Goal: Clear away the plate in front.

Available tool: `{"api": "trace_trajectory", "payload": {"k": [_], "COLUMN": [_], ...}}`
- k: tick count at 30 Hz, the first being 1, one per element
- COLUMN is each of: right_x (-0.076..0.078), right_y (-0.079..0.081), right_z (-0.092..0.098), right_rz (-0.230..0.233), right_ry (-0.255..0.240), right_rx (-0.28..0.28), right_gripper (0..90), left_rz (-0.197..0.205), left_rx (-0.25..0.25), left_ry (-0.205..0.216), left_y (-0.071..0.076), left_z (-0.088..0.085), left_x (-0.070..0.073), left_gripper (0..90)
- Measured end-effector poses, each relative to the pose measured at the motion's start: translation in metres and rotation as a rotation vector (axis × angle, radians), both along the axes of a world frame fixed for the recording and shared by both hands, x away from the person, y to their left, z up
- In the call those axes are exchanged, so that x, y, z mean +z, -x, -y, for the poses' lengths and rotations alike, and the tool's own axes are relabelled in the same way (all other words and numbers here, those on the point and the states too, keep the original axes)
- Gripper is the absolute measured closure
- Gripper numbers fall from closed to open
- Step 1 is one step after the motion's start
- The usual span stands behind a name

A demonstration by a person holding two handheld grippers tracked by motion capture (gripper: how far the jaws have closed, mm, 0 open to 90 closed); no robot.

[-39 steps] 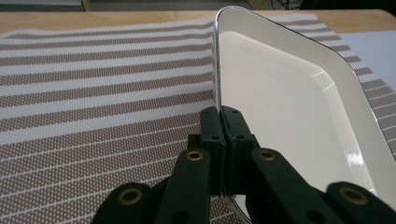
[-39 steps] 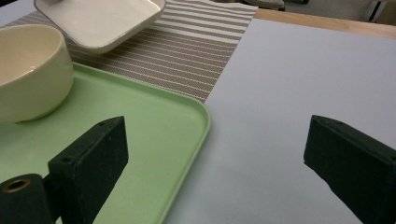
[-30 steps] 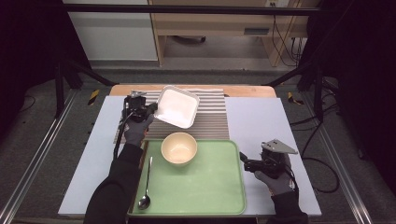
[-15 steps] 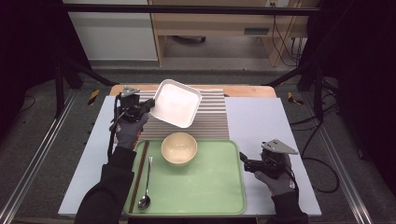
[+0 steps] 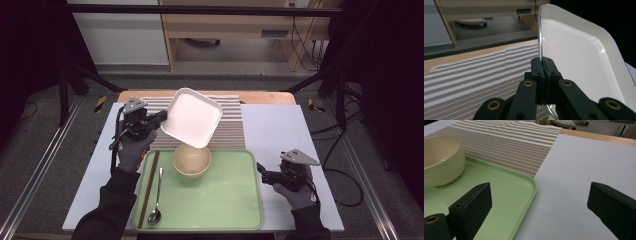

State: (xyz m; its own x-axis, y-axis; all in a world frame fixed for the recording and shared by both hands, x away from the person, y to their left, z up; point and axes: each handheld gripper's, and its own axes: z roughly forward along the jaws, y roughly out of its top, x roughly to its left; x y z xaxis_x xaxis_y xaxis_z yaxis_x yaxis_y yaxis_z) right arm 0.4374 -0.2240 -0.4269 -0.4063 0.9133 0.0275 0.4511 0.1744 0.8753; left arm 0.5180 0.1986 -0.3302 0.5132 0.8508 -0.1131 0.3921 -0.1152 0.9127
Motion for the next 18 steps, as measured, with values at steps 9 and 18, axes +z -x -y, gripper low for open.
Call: {"api": "trace_trajectory", "payload": {"k": [9,18], "right_x": [0.001,0.002], "right_y": [0.001,0.001], "right_z": [-0.001,0.001], "right_rz": [0.002,0.008], "right_ry": [0.000,0.002], "right_rx": [0.006,0.004], "right_gripper": [6.0,6.2], "left_rz": [-0.002,-0.011], "left_rx": [-0.055,-0.098], "left_ry": [-0.010,-0.007], "left_y": [0.027,0.049], "left_z": [0.004,0.006], "left_x": [-0.008,-0.018], "left_gripper": [87.8,87.8]}}
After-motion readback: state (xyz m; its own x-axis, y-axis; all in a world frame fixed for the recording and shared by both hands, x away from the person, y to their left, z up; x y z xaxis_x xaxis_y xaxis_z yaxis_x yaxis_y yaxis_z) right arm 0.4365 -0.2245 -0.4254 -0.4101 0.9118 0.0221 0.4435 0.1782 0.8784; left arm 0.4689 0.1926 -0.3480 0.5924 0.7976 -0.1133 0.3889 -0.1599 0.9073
